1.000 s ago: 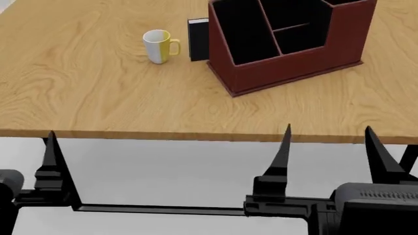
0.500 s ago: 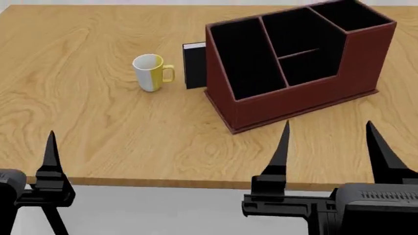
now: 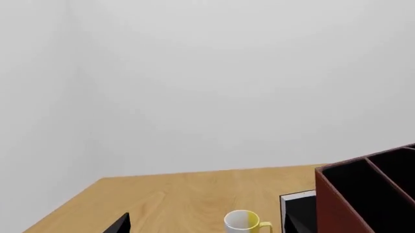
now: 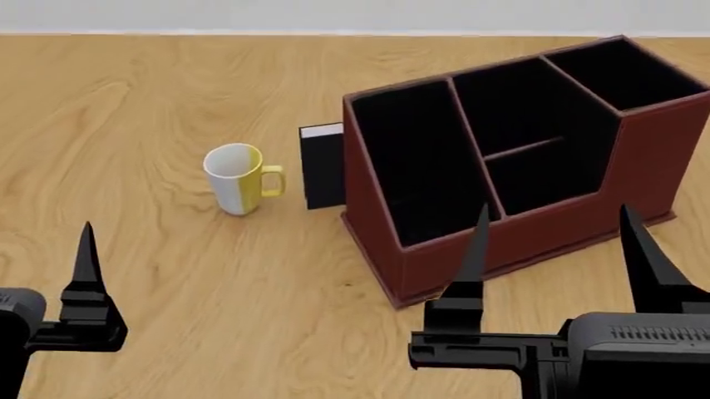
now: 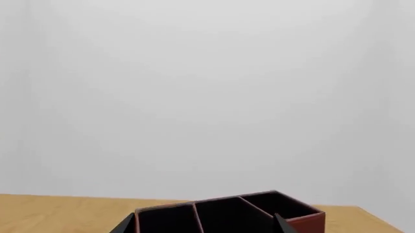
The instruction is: Pick up the book and place it in the back compartment of the caddy.
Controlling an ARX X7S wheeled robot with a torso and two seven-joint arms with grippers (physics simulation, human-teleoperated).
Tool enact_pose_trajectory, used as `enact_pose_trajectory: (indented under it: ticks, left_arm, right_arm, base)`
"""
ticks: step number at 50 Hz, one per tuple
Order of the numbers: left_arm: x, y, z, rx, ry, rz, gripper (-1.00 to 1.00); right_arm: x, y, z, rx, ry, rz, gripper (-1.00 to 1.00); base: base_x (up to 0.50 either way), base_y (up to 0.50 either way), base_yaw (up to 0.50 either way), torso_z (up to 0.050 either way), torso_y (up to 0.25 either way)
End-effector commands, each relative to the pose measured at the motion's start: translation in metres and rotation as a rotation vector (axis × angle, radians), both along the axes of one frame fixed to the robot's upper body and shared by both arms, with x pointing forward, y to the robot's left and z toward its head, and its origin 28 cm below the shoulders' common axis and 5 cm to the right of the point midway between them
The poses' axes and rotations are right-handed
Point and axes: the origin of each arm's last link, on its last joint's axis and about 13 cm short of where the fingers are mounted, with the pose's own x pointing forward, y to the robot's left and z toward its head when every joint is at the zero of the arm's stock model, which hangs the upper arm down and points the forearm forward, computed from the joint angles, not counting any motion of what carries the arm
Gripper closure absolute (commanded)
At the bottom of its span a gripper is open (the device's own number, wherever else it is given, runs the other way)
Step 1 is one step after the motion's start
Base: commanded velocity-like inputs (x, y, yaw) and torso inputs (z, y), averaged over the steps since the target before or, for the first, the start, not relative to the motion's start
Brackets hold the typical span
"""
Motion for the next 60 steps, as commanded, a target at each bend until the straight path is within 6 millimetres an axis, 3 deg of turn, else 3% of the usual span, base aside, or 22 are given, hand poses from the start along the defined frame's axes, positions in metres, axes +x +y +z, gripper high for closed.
enact_pose_trajectory:
  ticks: [1,32,39,60]
  left_arm:
    - [-0.0004,0.0004,0.0005,-0.011,-0.004,0.009,-1.00]
    - [-0.0015,-0.0015,0.0034,0.048,-0.041,0.055,-1.00]
    - [-0.0010,-0.0015,0.0020,0.066,-0.038,0.056,-1.00]
    - [-0.0005,0.0029,0.0051,0.022,-0.028,0.072,-1.00]
  right_arm:
    - [-0.0002,0.0002,0.0003,-0.005,-0.001,0.001,-1.00]
    - [-0.0021,0.0015,0.0061,-0.048,-0.010,-0.071,-1.00]
    - [0.0003,0.0015,0.0028,-0.079,0.034,-0.151,-1.00]
    - [-0.0029,0.0011,0.0050,-0.080,0.012,-0.110,-1.00]
  base:
    - [0.50,0.00,0.00,0.050,0.000]
    - [0.49,0.00,0.00,0.002,0.000]
    - [0.00,0.00,-0.07,0.000,0.001]
    - [0.00,0.00,-0.50,0.000,0.000]
